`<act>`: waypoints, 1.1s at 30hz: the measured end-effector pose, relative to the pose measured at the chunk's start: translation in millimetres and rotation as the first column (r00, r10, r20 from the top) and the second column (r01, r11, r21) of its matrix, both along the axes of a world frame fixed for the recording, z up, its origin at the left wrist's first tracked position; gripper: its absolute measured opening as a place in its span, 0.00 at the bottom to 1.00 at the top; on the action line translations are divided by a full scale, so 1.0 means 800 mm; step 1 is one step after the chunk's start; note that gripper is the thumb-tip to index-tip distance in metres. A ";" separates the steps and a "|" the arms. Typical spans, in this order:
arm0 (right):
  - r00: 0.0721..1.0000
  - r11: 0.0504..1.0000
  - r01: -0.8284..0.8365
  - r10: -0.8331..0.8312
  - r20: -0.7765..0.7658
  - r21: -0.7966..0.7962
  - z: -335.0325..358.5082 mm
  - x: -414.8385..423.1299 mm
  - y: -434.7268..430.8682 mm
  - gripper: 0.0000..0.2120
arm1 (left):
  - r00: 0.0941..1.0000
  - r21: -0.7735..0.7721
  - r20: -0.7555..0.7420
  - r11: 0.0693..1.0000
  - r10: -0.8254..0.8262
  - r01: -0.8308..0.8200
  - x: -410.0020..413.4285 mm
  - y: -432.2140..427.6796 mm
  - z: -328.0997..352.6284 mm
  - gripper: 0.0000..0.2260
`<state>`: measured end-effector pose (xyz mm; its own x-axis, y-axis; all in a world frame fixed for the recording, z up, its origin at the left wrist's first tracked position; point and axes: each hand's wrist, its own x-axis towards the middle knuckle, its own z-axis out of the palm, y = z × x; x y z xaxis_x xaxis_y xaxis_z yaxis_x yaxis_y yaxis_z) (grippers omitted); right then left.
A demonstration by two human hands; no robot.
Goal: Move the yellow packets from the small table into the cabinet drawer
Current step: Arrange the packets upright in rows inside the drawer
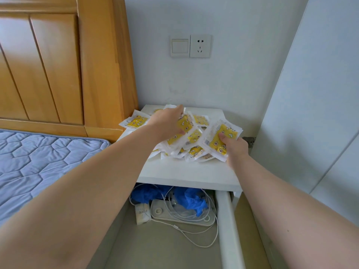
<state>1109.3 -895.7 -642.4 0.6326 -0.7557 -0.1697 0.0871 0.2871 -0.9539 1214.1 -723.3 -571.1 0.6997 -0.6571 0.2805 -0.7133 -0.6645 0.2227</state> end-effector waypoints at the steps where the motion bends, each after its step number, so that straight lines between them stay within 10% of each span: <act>1: 1.000 1.000 -0.012 0.012 0.003 -0.009 0.004 -0.005 0.002 0.08 | 1.000 -0.041 -0.015 0.999 0.013 -0.014 -0.005 0.004 0.004 0.20; 9: 0.974 0.960 -0.227 0.218 0.068 0.166 0.043 -0.062 0.053 0.12 | 0.931 -0.492 -0.364 0.844 0.021 -0.211 -0.072 0.037 0.008 0.24; 18: 0.953 0.894 -0.298 0.299 0.051 0.335 0.007 -0.145 0.130 0.08 | 0.562 -0.620 -0.777 0.503 -0.285 -0.602 -0.163 0.084 -0.062 0.18; 26: 0.961 0.923 -0.202 0.251 -0.115 0.326 -0.064 -0.175 0.174 0.14 | 0.232 -0.445 -0.895 0.719 -0.382 -0.533 -0.189 0.149 -0.151 0.16; 33: 0.837 0.902 -0.236 0.378 -0.397 0.362 -0.124 -0.174 0.229 0.12 | 0.291 -0.074 -0.955 0.910 0.054 -0.408 -0.168 0.200 -0.217 0.26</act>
